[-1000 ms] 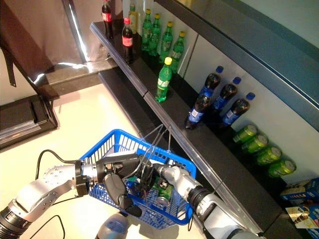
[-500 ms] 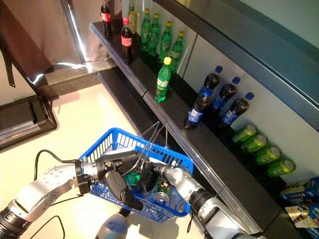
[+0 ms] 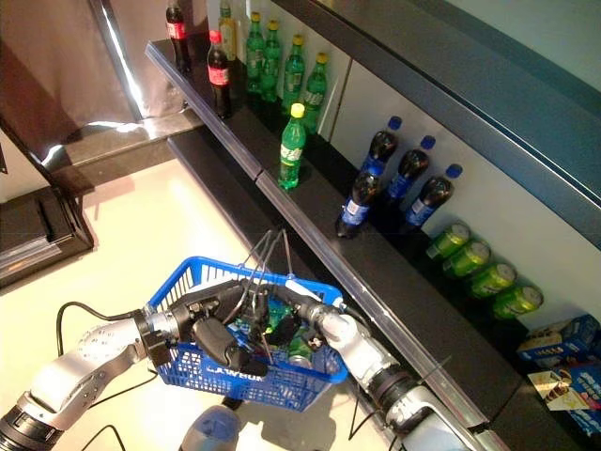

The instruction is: Pick up the drink and place into the basket.

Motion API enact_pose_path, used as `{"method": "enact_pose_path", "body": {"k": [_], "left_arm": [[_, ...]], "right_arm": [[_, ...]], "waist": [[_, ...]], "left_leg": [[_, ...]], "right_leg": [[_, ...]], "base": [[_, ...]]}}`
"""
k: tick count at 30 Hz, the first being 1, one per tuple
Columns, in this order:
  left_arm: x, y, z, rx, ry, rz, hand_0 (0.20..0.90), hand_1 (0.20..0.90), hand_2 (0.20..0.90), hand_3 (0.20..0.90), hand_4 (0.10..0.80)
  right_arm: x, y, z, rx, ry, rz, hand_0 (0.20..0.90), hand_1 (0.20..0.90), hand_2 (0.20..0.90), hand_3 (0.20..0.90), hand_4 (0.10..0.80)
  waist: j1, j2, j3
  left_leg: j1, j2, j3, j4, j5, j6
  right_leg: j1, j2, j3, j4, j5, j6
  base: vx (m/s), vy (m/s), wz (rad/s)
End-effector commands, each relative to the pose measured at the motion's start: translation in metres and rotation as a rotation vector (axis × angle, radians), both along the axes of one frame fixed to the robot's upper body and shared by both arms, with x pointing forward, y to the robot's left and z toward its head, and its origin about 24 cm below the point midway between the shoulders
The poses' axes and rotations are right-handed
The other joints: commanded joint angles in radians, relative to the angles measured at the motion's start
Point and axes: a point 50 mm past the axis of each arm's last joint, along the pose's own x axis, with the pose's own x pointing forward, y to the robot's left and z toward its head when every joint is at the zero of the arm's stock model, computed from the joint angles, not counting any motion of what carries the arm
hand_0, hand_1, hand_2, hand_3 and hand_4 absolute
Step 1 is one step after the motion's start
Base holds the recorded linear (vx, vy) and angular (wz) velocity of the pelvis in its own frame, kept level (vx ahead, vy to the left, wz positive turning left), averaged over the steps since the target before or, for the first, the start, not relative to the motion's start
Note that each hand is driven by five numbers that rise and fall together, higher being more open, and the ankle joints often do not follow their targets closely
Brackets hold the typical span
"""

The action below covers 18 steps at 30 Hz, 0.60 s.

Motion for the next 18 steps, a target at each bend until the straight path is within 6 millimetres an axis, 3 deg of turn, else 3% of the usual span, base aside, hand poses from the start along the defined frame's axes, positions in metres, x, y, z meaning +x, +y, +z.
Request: {"method": "enact_pose_path", "body": {"k": [1, 9, 18], "left_arm": [[-0.008, -0.022, 0.143, -0.563, -0.828, -0.119, 0.3, 0.3, 0.3, 0.2, 0.1], [0.005, -0.005, 0.133, -0.537, -0.797, 0.091, 0.3, 0.3, 0.3, 0.2, 0.1], [0.019, 0.028, 0.1, -0.566, -0.687, 0.471, 0.3, 0.3, 0.3, 0.2, 0.1]], "right_arm": [[0.008, 0.007, 0.033, 0.11, -0.161, 0.011, 0.9, 0.9, 0.9, 0.9, 0.8], [0.002, -0.007, 0.065, 0.251, -0.297, -0.027, 0.9, 0.9, 0.9, 0.9, 0.8], [-0.016, -0.019, 0.074, 0.369, -0.39, -0.071, 0.9, 0.9, 0.9, 0.9, 0.8]], "waist": [[-0.044, 0.0, -0.201], [-0.093, 0.014, -0.203], [-0.152, 0.038, -0.211]], "left_leg": [[0.047, 0.03, 0.081, -0.003, -0.068, 0.013], [0.048, 0.036, 0.108, -0.003, -0.071, 0.017], [0.049, 0.044, 0.142, -0.003, -0.072, 0.02]], "right_leg": [[-0.014, -0.019, 0.05, 0.003, 0.036, -0.008], [-0.03, -0.018, 0.085, 0.003, 0.039, -0.002], [-0.052, -0.02, 0.133, 0.002, 0.043, 0.002]], "base": [[-0.036, 0.011, -0.17], [-0.035, 0.014, -0.1], [-0.019, 0.014, -0.16]]}}
